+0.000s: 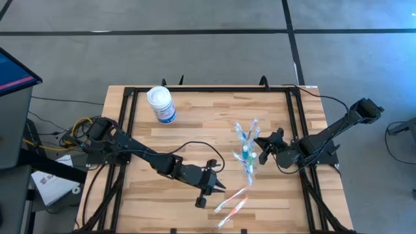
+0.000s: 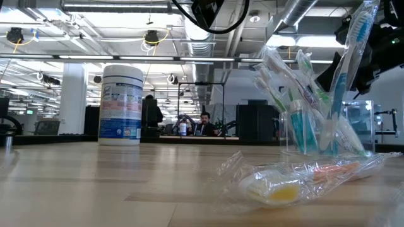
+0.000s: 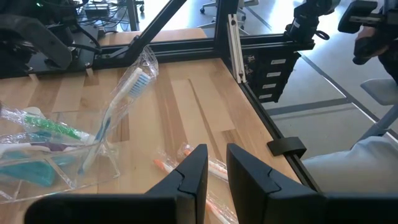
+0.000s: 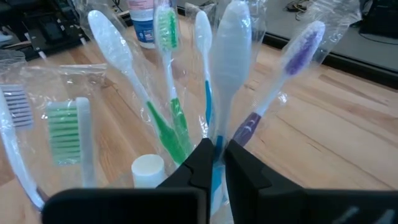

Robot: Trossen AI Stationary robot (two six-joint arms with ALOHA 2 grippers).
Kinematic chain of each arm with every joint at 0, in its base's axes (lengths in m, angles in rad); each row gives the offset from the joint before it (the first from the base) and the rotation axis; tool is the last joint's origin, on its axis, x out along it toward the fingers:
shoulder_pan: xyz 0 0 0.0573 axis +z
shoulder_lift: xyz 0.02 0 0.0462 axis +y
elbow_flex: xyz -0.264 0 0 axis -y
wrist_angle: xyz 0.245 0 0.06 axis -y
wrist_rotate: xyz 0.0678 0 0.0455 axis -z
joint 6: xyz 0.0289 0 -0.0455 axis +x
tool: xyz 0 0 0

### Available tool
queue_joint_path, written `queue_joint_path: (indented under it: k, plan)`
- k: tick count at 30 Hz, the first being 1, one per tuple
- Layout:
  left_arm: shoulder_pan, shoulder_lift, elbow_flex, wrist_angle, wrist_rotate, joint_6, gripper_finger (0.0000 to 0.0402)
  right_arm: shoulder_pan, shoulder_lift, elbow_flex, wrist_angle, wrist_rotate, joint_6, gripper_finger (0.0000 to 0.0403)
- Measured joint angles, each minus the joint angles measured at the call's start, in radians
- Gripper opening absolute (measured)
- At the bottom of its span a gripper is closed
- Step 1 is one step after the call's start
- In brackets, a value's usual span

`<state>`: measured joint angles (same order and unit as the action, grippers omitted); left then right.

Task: Pick & Place toothbrushing station
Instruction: Put the blue toothbrush into the transparent organizer

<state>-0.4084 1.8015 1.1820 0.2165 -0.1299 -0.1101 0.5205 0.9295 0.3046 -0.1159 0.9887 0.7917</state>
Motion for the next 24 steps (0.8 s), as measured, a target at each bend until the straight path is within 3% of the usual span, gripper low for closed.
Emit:
queue_joint_path:
  k: [7,18,24]
  plan:
    - [0.000,0.000,0.000,0.000,0.000,0.000,0.0053,0.000,-0.001,0.000,0.000,-0.001,-0.001,0.0048]
    - [0.000,0.000,0.000,-0.001,0.000,0.000,0.0053,0.000,-0.002,0.000,-0.001,0.000,-0.009,0.0049]
    - [0.000,0.000,0.000,-0.004,0.000,0.000,0.0053,0.001,-0.002,0.000,0.003,0.000,-0.032,0.0074]
